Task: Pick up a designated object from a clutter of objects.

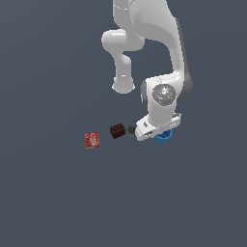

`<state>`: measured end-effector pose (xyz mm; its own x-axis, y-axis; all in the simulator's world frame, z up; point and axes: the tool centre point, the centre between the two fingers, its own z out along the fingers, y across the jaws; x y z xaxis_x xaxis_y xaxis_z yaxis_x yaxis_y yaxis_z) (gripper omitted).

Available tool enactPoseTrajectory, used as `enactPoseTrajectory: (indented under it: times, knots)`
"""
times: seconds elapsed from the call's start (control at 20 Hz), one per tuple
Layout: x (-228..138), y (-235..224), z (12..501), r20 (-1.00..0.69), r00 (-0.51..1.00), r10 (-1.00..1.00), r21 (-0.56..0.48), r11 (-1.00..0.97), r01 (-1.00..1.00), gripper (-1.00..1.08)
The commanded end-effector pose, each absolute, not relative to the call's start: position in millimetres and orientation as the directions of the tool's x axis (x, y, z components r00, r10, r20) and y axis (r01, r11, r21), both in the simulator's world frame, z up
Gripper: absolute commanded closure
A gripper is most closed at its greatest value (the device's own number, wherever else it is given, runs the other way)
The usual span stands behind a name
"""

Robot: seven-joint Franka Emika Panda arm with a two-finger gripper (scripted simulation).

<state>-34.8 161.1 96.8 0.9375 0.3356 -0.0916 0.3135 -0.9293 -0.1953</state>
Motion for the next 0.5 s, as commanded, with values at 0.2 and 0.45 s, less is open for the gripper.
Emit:
enactPoseTrajectory:
  times: [0.2, 0.45]
  knots:
    - [-33.6, 113.7, 139.7, -0.089, 0.938, 0.334, -0.196, -0.929, 0.313, 1.08]
    - [-33.2, 66.5, 181.8, -0.089, 0.938, 0.334, -0.197, -0.929, 0.312, 1.08]
